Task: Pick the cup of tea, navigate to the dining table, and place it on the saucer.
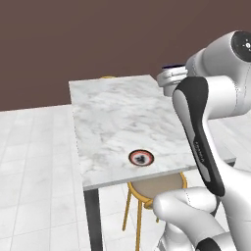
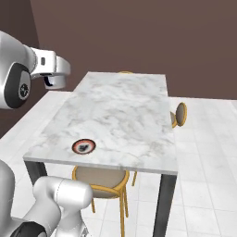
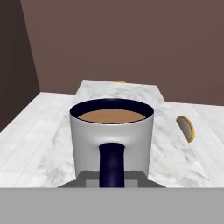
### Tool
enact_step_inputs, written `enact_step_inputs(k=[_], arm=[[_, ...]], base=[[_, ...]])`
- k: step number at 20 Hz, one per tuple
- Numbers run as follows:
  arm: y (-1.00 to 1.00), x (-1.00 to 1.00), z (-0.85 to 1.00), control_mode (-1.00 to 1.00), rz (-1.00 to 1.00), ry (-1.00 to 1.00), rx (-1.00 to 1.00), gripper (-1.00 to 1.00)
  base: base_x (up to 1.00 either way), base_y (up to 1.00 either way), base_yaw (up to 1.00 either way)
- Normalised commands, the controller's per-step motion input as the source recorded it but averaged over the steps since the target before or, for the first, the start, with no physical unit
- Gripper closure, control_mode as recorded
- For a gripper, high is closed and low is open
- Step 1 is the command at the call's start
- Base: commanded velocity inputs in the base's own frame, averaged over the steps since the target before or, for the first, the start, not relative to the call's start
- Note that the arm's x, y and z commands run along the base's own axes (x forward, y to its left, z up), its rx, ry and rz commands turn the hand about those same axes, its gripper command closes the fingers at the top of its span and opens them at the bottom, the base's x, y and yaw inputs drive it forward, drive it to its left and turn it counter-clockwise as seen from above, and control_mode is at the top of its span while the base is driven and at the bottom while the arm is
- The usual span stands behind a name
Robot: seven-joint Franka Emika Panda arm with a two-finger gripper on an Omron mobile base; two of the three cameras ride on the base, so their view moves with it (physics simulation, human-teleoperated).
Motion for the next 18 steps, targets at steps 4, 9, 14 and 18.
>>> enact_step_inputs(k=[4,9,14,18], arm=[[0.0,0.0,0.0,1.0,0.0,0.0,0.0,1.0],[0.0,0.0,0.0,1.0,0.0,0.0,0.0,1.0],[-0.31,0.02,-0.11,-1.0,0.09,0.0,0.0,1.0],[-0.41,0.12,-0.2,-1.0,0.38,0.0,0.0,1.0]], base=[[0.0,0.0,0.0],[0.0,-0.03,0.0],[0.0,-0.04,0.01],[0.0,0.0,0.0]])
